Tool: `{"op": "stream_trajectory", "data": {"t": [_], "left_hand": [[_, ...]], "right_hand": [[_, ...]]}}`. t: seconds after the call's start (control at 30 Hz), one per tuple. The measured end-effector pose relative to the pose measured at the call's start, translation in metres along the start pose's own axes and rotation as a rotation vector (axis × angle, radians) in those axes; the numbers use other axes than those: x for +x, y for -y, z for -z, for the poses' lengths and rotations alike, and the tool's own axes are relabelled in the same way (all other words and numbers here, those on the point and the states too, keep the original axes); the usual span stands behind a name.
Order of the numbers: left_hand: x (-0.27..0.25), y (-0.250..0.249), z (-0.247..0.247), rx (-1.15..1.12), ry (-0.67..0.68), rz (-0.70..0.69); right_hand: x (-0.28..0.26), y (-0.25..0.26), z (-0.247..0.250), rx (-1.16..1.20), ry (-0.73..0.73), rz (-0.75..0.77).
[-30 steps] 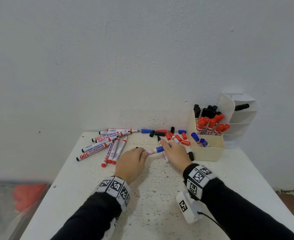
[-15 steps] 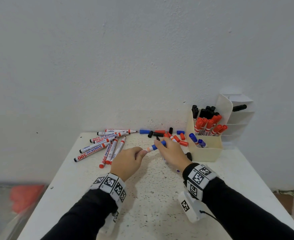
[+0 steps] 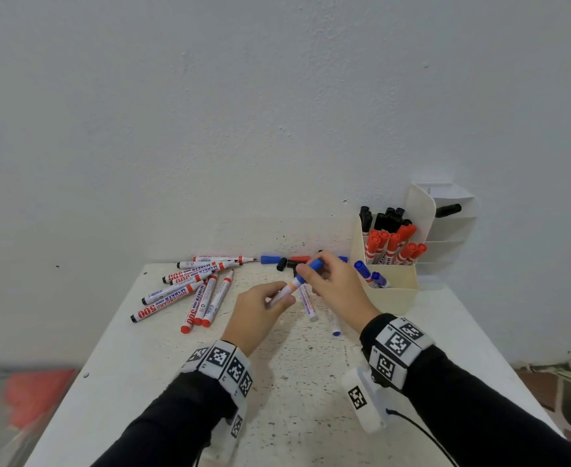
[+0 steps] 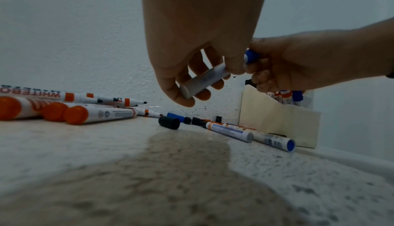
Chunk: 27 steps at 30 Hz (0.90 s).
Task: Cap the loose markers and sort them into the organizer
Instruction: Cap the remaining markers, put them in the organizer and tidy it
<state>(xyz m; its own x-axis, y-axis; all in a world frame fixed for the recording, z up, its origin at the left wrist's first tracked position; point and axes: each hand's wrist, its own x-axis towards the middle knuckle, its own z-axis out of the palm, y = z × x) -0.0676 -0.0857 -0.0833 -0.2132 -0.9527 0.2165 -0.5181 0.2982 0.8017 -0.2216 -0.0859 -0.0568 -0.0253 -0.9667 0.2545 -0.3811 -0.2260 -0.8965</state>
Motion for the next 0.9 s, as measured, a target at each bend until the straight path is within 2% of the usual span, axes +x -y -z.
{"op": "stream_trajectory", "data": {"t": [0.17,0.27,0.33,0.43,0.5,0.67,0.77,0.9], "left_hand": [[0.002,-0.018,-0.018,-0.064,0.029,-0.041],[0.004,-0.023,-0.037,-0.025,0.099,0.036],[0.006,-0.024,-0.049,0.068,0.167,0.088],[0.007,-0.03,-0.064,0.262,0.356,0.042],[0.006,-0.035,-0.075,0.344,0.416,0.038],[0.011,-0.04,-0.085,0.5,0.397,0.121],[0.016,-0.04,-0.085,0.509,0.385,0.17],[0.017,-0.041,-0.081,0.453,0.342,0.241]], "right_hand": [[0.001,0.014,0.018,-0.007,-0.198,0.116],[0.003,0.021,0.036,-0.044,-0.356,0.233],[0.002,0.024,0.051,-0.041,-0.441,0.286],[0.0,0.023,0.071,-0.063,-0.51,0.317],[-0.003,0.022,0.081,-0.084,-0.559,0.331],[-0.015,0.014,0.098,-0.079,-0.648,0.319],[-0.019,0.008,0.108,-0.058,-0.695,0.319],[-0.024,-0.001,0.124,-0.057,-0.839,0.347]]}}
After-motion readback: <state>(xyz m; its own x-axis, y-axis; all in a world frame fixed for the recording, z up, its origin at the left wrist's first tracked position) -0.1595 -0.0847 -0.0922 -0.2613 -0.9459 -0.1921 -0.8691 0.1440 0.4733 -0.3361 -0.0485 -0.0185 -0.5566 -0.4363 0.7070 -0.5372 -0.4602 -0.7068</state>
